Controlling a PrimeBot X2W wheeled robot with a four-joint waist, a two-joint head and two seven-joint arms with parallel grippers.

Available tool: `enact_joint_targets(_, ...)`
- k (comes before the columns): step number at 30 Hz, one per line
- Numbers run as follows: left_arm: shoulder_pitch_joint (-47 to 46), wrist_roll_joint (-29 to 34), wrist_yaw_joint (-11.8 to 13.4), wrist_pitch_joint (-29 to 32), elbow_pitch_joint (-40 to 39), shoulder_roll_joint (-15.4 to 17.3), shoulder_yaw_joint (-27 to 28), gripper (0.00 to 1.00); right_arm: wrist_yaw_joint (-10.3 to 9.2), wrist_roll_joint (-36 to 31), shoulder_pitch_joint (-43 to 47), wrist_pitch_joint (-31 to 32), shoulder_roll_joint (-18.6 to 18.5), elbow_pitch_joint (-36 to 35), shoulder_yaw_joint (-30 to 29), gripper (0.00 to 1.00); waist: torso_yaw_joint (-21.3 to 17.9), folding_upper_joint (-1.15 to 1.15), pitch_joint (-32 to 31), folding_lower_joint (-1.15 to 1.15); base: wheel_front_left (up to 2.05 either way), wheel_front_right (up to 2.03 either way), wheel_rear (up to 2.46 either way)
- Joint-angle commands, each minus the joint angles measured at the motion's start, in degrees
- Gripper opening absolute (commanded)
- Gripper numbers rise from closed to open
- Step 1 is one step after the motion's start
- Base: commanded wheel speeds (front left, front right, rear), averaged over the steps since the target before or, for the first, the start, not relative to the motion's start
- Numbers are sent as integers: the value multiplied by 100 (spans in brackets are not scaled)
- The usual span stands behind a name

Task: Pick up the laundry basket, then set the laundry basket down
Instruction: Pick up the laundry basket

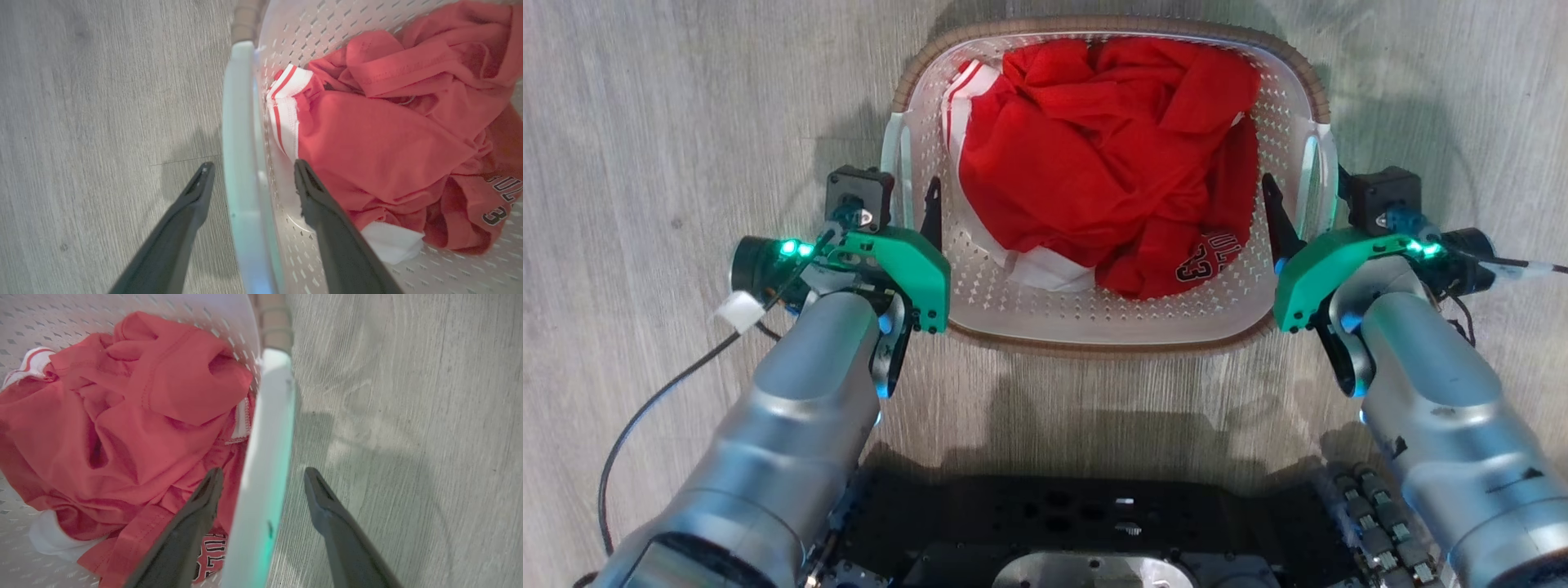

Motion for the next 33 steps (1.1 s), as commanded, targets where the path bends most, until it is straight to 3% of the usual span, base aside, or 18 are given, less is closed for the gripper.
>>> enact_joint_targets(1,99,-66,-3,-55,26,122,20,98,40,65,239,-70,93,14,133,100,8,0,19,0,0,0,0)
enact_joint_targets(8,-77,-328,4,-55,162,122,-331,41,40,184,44,-70,188,266,234,100,41,0,33,0,0,0,0)
enact_joint_targets(9,-87,-365,4,-55,178,122,-375,33,40,198,31,-70,202,288,249,91,44,0,20,0,0,0,0)
enact_joint_targets(11,-98,-434,5,-55,211,122,-457,9,40,238,22,-70,223,335,283,48,49,0,-16,0,0,0,0)
enact_joint_targets(12,-97,-468,3,-55,229,122,-496,0,40,258,22,-70,231,365,302,41,50,0,-44,0,0,0,0)
enact_joint_targets(15,-54,-593,-15,-55,273,122,-621,0,40,315,25,-70,261,480,350,0,42,0,-153,0,0,0,0)
enact_joint_targets(33,541,-1619,12,-55,536,122,-1507,0,40,980,236,-67,580,1628,881,0,-171,0,-1573,0,0,0,0)
